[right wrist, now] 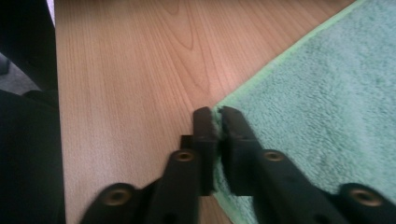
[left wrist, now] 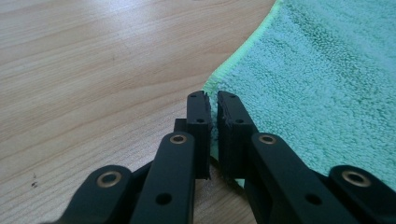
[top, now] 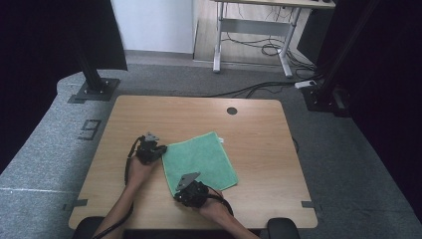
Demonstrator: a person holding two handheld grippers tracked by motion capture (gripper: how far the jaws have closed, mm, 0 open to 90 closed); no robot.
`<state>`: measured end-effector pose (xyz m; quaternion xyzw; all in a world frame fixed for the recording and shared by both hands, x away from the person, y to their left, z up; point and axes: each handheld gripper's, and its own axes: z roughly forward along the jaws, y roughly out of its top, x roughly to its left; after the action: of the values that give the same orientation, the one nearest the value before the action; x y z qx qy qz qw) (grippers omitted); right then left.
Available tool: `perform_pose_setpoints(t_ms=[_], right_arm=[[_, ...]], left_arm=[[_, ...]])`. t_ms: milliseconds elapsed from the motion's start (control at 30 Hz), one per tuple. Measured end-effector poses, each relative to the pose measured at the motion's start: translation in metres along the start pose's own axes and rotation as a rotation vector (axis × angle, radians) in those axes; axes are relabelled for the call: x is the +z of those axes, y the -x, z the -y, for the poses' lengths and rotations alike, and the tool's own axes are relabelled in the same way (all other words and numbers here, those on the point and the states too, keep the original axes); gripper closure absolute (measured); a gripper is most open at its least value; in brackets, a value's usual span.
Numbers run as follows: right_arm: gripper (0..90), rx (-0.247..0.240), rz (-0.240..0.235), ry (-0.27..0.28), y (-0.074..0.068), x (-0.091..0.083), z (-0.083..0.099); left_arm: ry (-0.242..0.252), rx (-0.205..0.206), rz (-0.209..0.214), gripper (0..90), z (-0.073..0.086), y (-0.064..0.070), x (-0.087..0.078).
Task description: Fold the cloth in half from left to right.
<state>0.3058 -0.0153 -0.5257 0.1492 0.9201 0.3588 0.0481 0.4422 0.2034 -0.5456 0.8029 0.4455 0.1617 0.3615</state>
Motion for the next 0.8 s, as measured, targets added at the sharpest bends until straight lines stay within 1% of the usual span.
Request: perform_pose_setpoints(t_ms=[67,133,200,300,400,500,567,633,733,800], right_arm=[[86.9,0.001,0.005,-0.005,0.0,-0.002,0.0],[87.1,0.01,0.001,-0.004,0.001,-0.005,0.0],[87.0,0.019,-0.01,0.001,0.003,-0.007,-0.001],[87.0,0.033,-0.033,0.013,0.004,-0.007,-0.003],[87.0,0.03,-0.054,0.024,0.002,-0.005,-0.007],[87.0,0.013,-0.072,0.036,-0.004,-0.003,-0.011],[87.0,0.0,-0.077,0.043,-0.007,-0.003,-0.015],[87.1,-0.006,-0.077,0.053,-0.008,-0.006,-0.017],[87.0,-0.004,-0.063,0.075,-0.006,-0.016,-0.018],[87.0,0.002,-0.053,0.086,-0.005,-0.022,-0.016]], left_arm=[[0.001,0.001,0.0,84.0,0.0,0.0,0.0],[0.002,-0.008,0.01,84.1,0.001,-0.001,-0.001],[-0.007,-0.014,0.018,84.2,0.0,-0.003,-0.002],[-0.03,-0.011,0.009,84.2,-0.001,-0.005,-0.007],[-0.048,-0.016,0.001,84.0,0.0,-0.008,-0.013],[-0.059,-0.028,-0.003,83.6,0.001,-0.012,-0.021],[-0.049,-0.041,0.008,83.5,0.001,-0.016,-0.029],[-0.038,-0.052,0.02,83.3,-0.002,-0.019,-0.034],[-0.018,-0.078,0.052,83.1,-0.008,-0.021,-0.037],[-0.005,-0.09,0.074,83.2,-0.015,-0.02,-0.036]])
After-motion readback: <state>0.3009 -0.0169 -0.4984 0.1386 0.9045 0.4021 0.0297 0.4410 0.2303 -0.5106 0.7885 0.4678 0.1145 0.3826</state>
